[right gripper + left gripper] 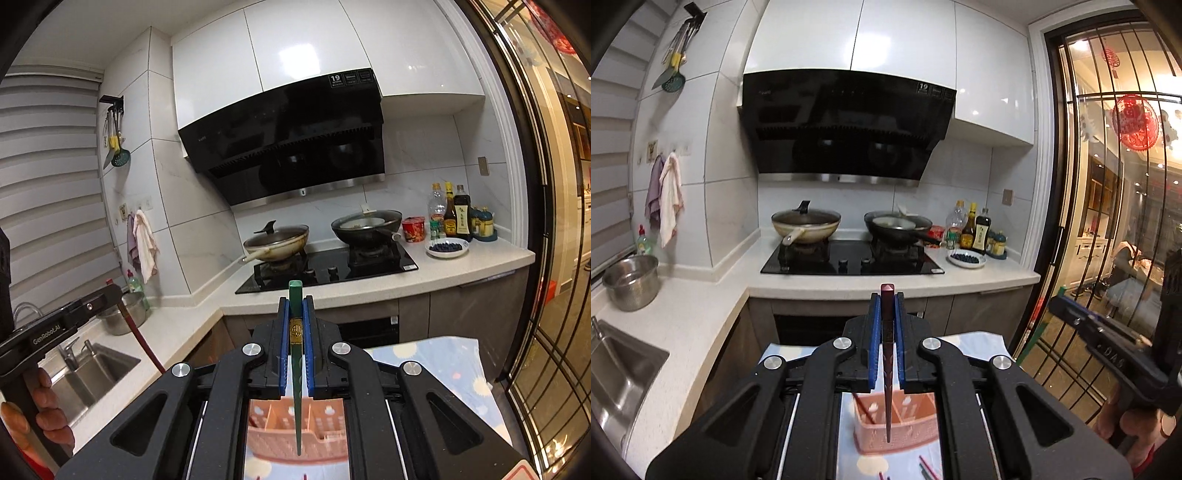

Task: Organize utensils
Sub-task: 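Lower the dark red chopstick into the pink holder while the right lowers the green one, then open both tools and move them back over the table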

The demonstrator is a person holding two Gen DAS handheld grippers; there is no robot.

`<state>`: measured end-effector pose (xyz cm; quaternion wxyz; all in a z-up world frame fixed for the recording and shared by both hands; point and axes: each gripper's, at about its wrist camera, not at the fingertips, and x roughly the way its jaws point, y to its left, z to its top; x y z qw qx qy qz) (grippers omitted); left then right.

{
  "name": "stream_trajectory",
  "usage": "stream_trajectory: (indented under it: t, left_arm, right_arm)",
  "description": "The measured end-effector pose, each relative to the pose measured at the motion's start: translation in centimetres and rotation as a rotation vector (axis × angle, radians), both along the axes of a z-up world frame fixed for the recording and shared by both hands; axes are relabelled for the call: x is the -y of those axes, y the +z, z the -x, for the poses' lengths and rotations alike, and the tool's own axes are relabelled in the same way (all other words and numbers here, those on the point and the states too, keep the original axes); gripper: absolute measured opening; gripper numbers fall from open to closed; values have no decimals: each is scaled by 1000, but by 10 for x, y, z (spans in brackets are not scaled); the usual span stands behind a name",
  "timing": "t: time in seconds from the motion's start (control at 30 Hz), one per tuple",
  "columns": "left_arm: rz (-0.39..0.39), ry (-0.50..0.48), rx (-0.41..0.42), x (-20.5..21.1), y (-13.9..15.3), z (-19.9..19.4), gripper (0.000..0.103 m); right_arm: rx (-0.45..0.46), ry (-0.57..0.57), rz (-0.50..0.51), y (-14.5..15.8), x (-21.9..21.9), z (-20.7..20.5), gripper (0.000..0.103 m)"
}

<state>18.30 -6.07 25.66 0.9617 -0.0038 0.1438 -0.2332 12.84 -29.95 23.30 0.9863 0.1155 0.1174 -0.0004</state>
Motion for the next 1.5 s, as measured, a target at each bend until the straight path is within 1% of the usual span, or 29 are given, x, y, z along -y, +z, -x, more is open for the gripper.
stream_trajectory:
  t: [0.1, 0.23, 0.3, 0.4, 0.53, 0.6, 0.63, 0.67, 0.7, 0.73, 0.77, 0.8, 0.83, 0.87, 0.93, 1.03, 1.13, 1.2, 1.27, 1.37, 1.5]
  left_arm:
    - [7, -11, 9, 9, 8, -14, 7]
    - [16, -22, -9, 20, 4, -34, 7]
    - [21, -33, -28, 25, -3, -43, 7]
    - [7, -39, -62, 33, -19, -53, 7]
    - [-13, -40, -125, 38, -45, -66, 7]
    - [-26, -24, -145, 38, -56, -68, 8]
    - [-29, -20, -154, 38, -60, -69, 8]
    - [-28, -11, -157, 37, -62, -68, 8]
    - [-28, -2, -160, 35, -65, -67, 8]
    - [-27, 0, -163, 33, -66, -65, 12]
    - [-22, 8, -165, 30, -66, -62, 23]
    - [-17, 18, -164, 26, -67, -60, 29]
    - [-15, 26, -158, 23, -69, -57, 39]
    - [-14, 35, -153, 20, -69, -53, 42]
    - [-13, 41, -149, 14, -71, -47, 42]
    - [-11, 43, -157, 4, -74, -37, 42]
    - [-29, 46, -161, -4, -82, -19, 43]
    - [-48, 46, -165, -8, -90, -4, 46]
    - [-61, 50, -178, -12, -101, 11, 48]
    - [-79, 53, -211, -20, -121, 31, 48]
    - [-109, 50, -293, -28, -157, 54, 48]
  right_arm:
    - [6, 1, -2, 6, -2, -22, 7]
    - [-8, 4, -9, 0, -7, -51, 7]
    - [-25, 13, -12, -8, -9, -64, 7]
    - [-60, 21, -5, -24, -12, -78, 7]
    - [-127, 28, -3, -53, -14, -90, 7]
    - [-163, 24, 5, -67, -14, -93, 7]
    - [-167, 17, 7, -71, -14, -92, 12]
    - [-173, 8, 12, -74, -14, -90, 15]
    - [-174, 4, 12, -76, -13, -87, 21]
    - [-170, 1, 10, -76, -13, -83, 26]
    - [-166, -3, 10, -76, -13, -78, 28]
    - [-161, -9, 12, -76, -12, -74, 29]
    - [-154, -14, 12, -77, -11, -68, 29]
    - [-149, -16, 11, -78, -10, -62, 30]
    - [-145, -20, 9, -79, -9, -49, 32]
    - [-153, -23, 11, -82, -9, -29, 32]
    - [-166, -27, 26, -89, -12, -5, 32]
    - [-187, -29, 43, -99, -15, 12, 32]
    - [-216, -29, 52, -111, -18, 30, 32]
    - [-268, -20, 45, -133, -22, 57, 32]
    - [-350, -6, 38, -165, -30, 89, 32]
